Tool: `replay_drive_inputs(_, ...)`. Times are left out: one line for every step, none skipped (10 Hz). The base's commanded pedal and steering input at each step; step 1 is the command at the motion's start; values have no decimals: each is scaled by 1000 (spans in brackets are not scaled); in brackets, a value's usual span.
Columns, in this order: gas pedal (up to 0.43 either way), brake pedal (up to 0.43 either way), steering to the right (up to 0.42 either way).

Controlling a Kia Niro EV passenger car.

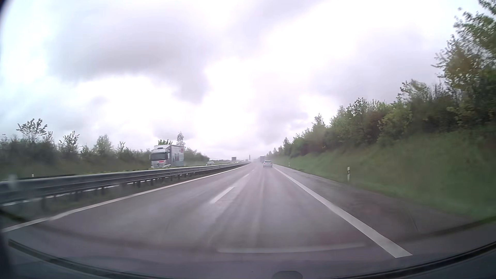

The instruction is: Follow the waypoints while adhering to traffic rules and regulations

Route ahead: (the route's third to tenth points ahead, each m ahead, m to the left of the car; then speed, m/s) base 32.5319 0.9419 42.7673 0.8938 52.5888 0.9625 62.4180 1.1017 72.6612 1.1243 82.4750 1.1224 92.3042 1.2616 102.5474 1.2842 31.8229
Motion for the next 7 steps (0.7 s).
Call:
replay_drive_inputs(311, 0, -6)
replay_drive_inputs(311, 0, -6)
replay_drive_inputs(311, 0, -6)
replay_drive_inputs(311, 0, -6)
replay_drive_inputs(311, 0, -6)
replay_drive_inputs(311, 0, -6)
replay_drive_inputs(311, 0, -6)
